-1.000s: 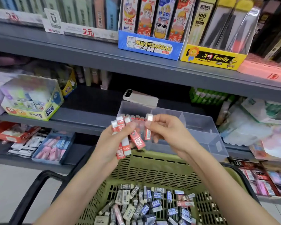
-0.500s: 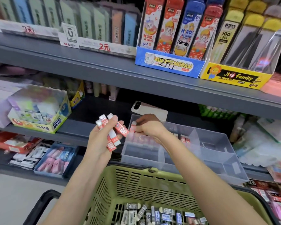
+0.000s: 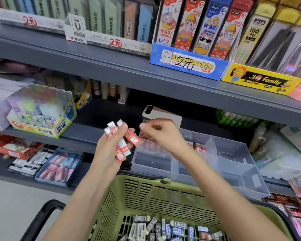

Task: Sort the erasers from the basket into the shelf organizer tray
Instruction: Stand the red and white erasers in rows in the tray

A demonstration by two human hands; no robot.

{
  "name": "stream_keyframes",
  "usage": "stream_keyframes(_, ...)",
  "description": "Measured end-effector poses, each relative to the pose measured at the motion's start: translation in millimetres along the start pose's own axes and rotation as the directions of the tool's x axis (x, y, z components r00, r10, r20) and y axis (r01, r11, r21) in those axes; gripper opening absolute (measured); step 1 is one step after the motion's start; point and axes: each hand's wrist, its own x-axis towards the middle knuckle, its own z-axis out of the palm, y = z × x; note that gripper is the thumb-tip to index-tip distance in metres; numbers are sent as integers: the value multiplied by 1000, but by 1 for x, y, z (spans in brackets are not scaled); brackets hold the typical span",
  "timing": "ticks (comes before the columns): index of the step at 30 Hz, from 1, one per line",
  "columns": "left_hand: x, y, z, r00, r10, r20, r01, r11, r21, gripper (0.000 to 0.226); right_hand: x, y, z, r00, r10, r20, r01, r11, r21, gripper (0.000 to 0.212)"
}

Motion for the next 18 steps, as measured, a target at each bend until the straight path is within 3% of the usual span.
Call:
stream_keyframes(2,1,0,1,1000,8,27,-7,1000,-28,34,-16,-9,4,991,-70,110,62,995,76,9)
stream_keyframes(6,0,-2,2,998,27,53,-27,1000,-10,24,-24,-15,12,987,-138,82,153,964,-217,15)
stream_keyframes(9,-3,-4,4,996,35,88,-36,999,13,10,-24,-17,5,987,-129,99,147,966,-211,8)
stream_keyframes(11,-6,-4,6,993,40,113,-47,997,55,11,-22,-16,-6,995,-56,88,62,996,-61,4)
stream_keyframes(14,-7,-4,8,997,34,76,-38,998,58,7,-10,-6,-23,989,130,-68,-122,986,118,13)
stream_keyframes(16,-8,-4,8,999,26,40,-27,999,37,5,1,4,-28,958,251,-138,-247,968,48,17)
stream_keyframes(18,-8,-4,8,999,22,31,-23,999,31,4,12,9,-26,933,351,-84,-358,929,-98,26)
